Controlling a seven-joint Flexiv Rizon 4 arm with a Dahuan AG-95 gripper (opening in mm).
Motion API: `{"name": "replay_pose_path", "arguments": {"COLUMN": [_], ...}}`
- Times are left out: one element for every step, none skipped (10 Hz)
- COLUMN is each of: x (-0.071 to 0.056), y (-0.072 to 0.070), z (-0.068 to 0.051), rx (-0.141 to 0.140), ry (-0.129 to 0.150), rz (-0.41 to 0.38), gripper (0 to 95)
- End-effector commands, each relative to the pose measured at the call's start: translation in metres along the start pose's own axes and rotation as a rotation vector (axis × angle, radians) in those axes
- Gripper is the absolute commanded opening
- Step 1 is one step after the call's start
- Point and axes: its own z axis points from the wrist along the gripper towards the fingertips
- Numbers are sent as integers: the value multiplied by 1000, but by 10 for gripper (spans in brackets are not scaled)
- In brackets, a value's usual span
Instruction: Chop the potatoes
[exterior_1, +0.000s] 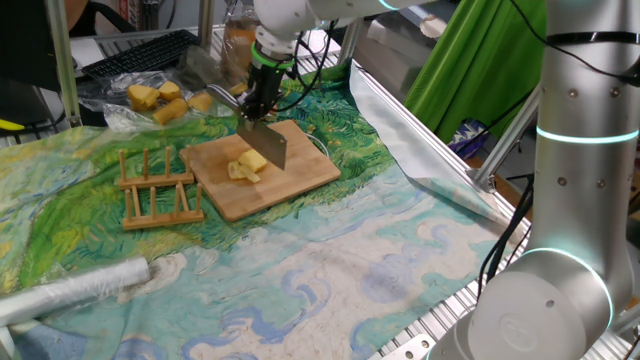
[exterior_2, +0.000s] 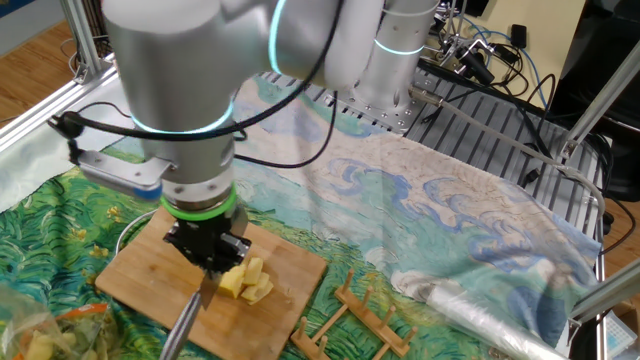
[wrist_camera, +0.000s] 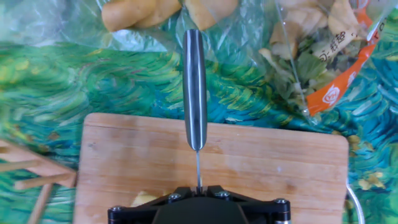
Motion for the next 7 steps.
{"name": "replay_pose_path", "arguments": {"x": [7,11,13,17,19,21,22], "y": [4,6,8,11,12,13,13], "z": [0,0,0,0,-1,-1,-1], "rx": [8,5,7,9,11,13,14], "ry": [-12,-14,-17,-22,-22,-26,-25], "rz": [-9,-11,-10,-10,-13,-14,-15], "gripper": [0,0,0,0,0,0,0]}}
